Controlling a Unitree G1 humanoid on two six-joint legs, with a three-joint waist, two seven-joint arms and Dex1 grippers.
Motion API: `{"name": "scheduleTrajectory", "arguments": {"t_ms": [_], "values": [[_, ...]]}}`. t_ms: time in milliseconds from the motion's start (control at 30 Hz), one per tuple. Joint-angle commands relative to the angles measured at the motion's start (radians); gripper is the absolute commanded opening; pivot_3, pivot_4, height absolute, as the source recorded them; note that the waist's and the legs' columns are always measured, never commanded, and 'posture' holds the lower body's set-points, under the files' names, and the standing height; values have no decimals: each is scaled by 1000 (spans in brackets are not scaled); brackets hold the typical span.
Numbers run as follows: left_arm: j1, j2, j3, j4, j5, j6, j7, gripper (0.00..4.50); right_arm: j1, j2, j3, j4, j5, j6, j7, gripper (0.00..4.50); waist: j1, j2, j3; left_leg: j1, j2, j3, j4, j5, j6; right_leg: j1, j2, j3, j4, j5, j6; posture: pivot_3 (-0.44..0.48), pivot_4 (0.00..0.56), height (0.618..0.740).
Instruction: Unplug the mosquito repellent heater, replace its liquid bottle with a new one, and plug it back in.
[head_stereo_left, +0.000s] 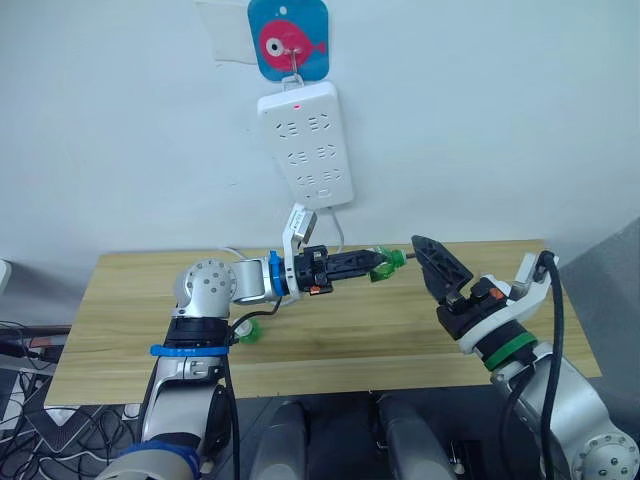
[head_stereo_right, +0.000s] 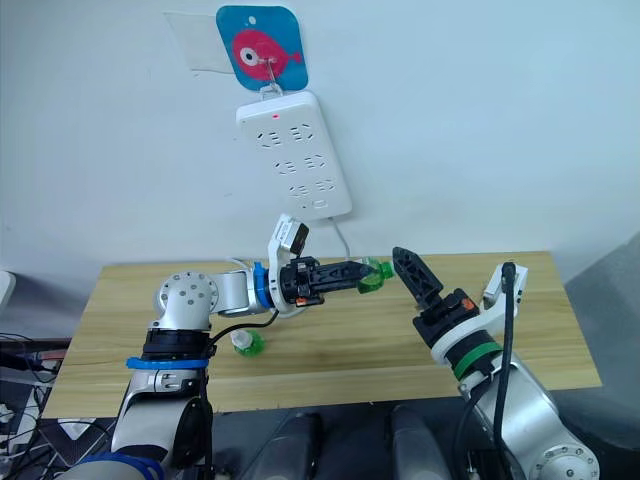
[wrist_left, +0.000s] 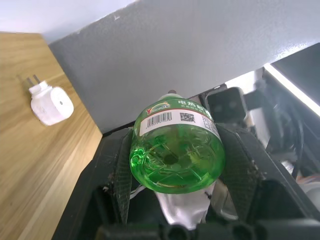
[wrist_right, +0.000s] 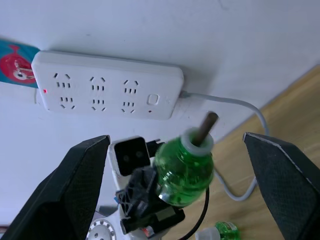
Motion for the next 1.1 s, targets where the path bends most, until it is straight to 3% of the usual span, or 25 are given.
{"name": "scheduleTrajectory", "arguments": {"t_ms": [33, 467, 567, 833, 867, 1067, 1100], "values": [[-11, -10, 27, -19, -39, 16, 7, 2268, -2, -16, 32, -19, -28, -49, 34, 4473, 0, 0, 0, 0, 0, 0, 0, 0, 0, 0, 0, 0, 0, 0, 0, 133, 271, 740], [7, -30, 34, -49, -70, 36, 43, 2268, -73, -9, 130, 59, -86, -122, 61, 4473, 1, 0, 0, 0, 0, 0, 0, 0, 0, 0, 0, 0, 0, 0, 0, 143, 278, 740], [7, -28, 33, -49, -73, 35, 45, 2268, -72, -8, 139, 66, -91, -129, 62, 3864, 1, 0, 0, 0, 1, 0, 0, 0, 0, 0, 0, 0, 0, 0, 0, 144, 280, 740], [20, -29, 26, -66, -84, 42, 51, 2268, -81, -18, 157, 69, -98, -129, 71, 966, 1, 0, 0, 0, 1, 0, 0, 0, 0, 0, 0, 0, 0, 0, 0, 139, 277, 740], [22, -30, 25, -67, -84, 43, 52, 2268, -82, -20, 157, 70, -98, -128, 73, 804, 1, 0, 0, 0, 1, 0, 0, 0, 0, 0, 0, 0, 0, 0, 0, 137, 278, 740], [37, -32, 18, -92, -87, 61, 47, 2268, -80, -30, 152, 67, -104, -133, 75, 808, 1, 0, 0, 0, 1, 0, 0, 0, 0, 0, 0, 0, 0, 0, 0, 136, 275, 740], [36, -31, 19, -88, -87, 67, 50, 2618, -79, -37, 143, 68, -102, -135, 77, 808, 1, 0, 0, 0, 1, 0, 0, 0, 0, 0, 0, 0, 0, 0, 0, 138, 273, 740]]}}
